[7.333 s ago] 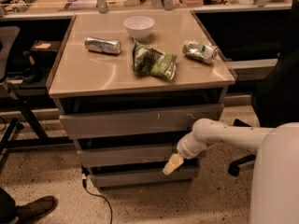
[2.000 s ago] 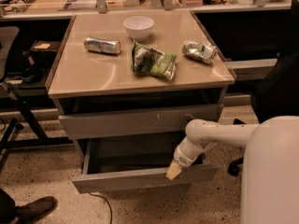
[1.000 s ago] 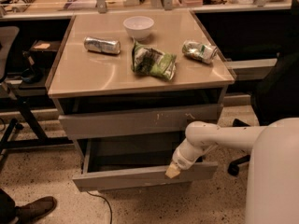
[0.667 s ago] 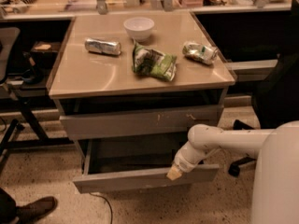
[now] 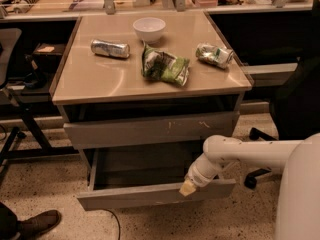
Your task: Open middle drawer
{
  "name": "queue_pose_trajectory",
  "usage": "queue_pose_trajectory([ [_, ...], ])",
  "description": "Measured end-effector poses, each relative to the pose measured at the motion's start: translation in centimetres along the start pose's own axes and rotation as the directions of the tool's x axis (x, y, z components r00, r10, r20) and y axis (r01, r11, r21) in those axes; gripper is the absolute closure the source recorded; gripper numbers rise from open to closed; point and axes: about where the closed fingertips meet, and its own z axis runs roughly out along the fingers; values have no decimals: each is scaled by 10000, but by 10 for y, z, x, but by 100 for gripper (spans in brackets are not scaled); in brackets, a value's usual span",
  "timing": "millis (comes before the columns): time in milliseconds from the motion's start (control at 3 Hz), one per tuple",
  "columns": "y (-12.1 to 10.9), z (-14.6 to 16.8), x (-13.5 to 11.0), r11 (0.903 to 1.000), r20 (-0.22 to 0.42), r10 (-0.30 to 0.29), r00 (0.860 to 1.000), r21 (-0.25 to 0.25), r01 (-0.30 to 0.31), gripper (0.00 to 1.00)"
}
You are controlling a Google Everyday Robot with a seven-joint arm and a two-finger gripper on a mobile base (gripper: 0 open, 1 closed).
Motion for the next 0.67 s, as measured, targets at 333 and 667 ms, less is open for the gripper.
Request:
queue_pose_trajectory([
  [333, 6, -2, 8, 9998, -112, 185, 9998, -55, -186, 100],
  [667, 13, -4, 14, 9995, -157, 317, 9994, -65, -318, 100],
])
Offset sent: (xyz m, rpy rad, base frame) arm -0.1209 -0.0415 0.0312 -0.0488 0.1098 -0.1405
